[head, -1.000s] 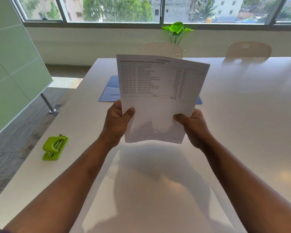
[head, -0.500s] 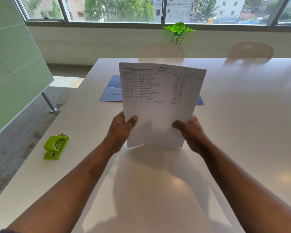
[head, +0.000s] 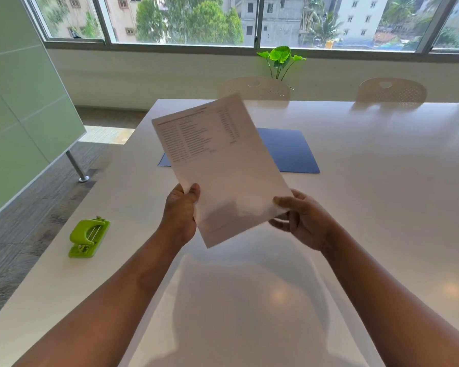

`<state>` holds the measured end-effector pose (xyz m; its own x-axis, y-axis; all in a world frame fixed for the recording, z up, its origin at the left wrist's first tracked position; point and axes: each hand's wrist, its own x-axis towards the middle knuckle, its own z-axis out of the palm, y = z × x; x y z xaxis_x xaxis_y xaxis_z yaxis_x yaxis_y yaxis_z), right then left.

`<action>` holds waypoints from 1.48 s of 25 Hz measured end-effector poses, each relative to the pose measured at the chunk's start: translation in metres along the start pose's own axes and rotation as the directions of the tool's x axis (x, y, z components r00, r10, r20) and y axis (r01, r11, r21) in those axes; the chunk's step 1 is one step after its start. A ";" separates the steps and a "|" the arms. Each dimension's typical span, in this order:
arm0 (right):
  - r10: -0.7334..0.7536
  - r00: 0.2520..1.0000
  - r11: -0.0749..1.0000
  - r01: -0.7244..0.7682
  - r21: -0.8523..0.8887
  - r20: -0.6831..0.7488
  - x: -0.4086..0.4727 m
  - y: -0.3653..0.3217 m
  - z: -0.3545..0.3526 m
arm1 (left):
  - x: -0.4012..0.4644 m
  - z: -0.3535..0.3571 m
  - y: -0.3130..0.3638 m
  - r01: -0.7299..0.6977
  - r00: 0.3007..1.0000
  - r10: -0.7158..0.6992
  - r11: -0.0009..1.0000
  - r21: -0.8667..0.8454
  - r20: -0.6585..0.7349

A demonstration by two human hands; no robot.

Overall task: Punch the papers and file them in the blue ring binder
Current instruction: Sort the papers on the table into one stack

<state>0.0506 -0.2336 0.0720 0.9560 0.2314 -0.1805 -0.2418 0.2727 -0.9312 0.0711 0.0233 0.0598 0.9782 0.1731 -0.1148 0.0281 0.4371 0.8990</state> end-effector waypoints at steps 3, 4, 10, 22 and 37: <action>0.076 0.996 0.984 -0.081 0.155 0.038 0.000 0.024 0.014 | -0.005 0.010 -0.002 -0.003 0.998 -0.005 0.992 -0.126 -0.060; 0.065 0.998 0.979 -0.067 0.195 0.019 0.001 0.030 0.023 | -0.007 0.013 -0.004 0.003 0.998 -0.012 0.987 -0.161 -0.058; 0.021 0.968 0.938 0.067 0.340 -0.249 0.016 0.038 0.051 | -0.018 0.021 -0.018 0.005 1.000 -0.001 0.981 -0.194 0.020; -0.184 0.936 0.973 0.132 -0.187 -0.298 0.008 -0.001 -0.026 | 0.015 -0.045 0.020 0.001 1.000 -0.001 1.000 0.008 -0.026; -0.523 0.833 0.788 0.391 -0.476 -0.183 -0.005 -0.013 -0.020 | 0.009 -0.040 0.041 -0.307 0.944 0.189 0.806 0.506 0.272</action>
<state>0.0524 -0.2566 0.0790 0.9527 -0.1205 0.2789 0.2620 -0.1392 -0.9550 0.0728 0.0782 0.0787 0.9843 0.0058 0.1763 -0.1736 -0.1473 0.9737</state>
